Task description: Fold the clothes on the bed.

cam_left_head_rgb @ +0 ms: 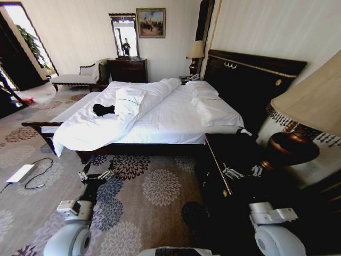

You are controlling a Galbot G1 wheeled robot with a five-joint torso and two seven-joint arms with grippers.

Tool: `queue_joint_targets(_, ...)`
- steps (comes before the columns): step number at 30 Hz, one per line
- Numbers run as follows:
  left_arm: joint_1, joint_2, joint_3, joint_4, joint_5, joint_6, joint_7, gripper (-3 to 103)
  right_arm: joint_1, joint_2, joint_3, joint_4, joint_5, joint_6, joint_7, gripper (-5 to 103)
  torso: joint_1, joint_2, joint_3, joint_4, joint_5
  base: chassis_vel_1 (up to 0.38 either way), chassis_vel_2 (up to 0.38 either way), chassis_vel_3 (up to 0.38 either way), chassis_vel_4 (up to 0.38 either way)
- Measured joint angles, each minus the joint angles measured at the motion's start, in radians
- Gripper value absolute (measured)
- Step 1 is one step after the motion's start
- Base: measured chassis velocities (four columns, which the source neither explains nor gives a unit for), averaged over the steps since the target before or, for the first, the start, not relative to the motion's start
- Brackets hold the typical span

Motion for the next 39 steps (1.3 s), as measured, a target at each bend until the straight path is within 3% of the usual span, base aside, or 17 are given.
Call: queue_joint_targets(39,0.026,0.010,-0.007,-0.018,-0.016,-0.017,0.008,100,-0.028,0.028,-0.005,0.021,-0.022,0.003,0.001,100,0.000,0.000,0.000,-0.0001,0.0000,-0.003,0.002,0.004,-0.003)
